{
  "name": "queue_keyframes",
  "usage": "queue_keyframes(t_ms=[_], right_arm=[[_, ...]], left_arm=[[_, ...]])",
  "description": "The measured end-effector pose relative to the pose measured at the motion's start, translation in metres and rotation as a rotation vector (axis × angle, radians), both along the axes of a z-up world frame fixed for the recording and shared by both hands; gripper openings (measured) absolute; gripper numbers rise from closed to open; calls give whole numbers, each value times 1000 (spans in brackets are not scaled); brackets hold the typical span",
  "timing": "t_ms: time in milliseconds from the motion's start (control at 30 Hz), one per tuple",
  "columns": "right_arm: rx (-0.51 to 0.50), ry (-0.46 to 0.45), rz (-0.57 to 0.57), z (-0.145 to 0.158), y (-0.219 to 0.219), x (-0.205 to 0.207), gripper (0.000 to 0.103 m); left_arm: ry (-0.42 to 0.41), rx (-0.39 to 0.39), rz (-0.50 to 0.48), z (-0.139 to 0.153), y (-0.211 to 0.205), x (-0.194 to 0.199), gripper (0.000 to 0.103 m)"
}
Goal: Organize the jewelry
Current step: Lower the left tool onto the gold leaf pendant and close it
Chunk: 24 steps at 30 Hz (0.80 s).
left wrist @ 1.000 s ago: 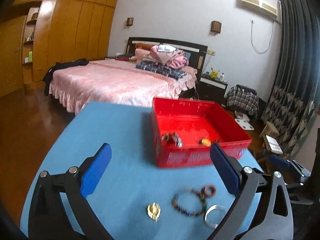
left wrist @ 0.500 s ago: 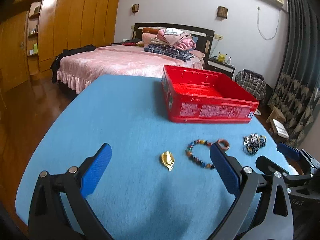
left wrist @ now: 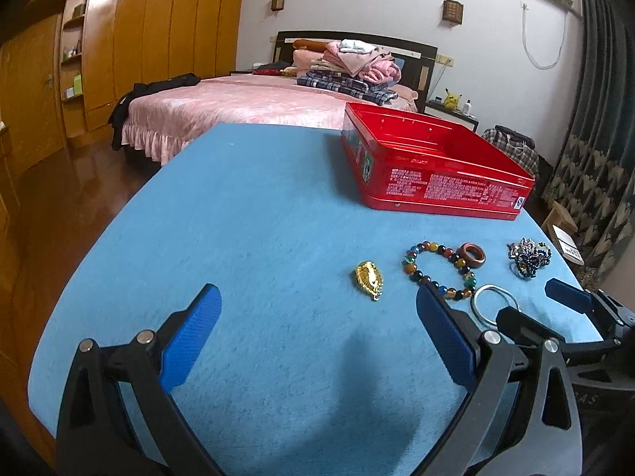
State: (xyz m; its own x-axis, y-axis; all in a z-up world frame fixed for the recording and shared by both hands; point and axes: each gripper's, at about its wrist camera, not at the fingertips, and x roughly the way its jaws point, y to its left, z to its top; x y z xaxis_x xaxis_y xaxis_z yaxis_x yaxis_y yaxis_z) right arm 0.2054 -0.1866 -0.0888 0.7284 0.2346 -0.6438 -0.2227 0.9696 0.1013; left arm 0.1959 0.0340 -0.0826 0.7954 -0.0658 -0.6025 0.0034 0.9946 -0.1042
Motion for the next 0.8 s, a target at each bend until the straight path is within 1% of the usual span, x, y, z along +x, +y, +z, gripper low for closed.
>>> queue_keyframes(t_ms=[67, 133, 267, 333, 467, 567, 633, 700, 800], right_arm=[[2, 10, -1, -1, 1, 1, 94], [-4, 26, 5, -2, 3, 2, 87], [-17, 52, 10, -5, 8, 4, 81], [-14, 65, 18, -7, 9, 6, 73], [-38, 72, 15, -7, 12, 5, 70], [-59, 72, 20, -7, 15, 7, 65], [-74, 64, 29, -7, 18, 5, 54], [-91, 57, 42, -7, 20, 4, 47], [-68, 59, 49, -7, 16, 3, 47]], left_arm=[[5, -1, -2, -1, 1, 0, 96], [9, -5, -4, -3, 2, 0, 96], [12, -9, -4, -4, 4, 0, 96], [14, -13, -2, -4, 5, 1, 96], [15, -18, -4, -4, 4, 1, 96], [19, -16, -10, -6, 3, 2, 96], [22, -15, -11, -7, 2, 2, 96], [25, -15, -12, -6, 1, 2, 96], [31, -19, -14, -6, 0, 4, 96]])
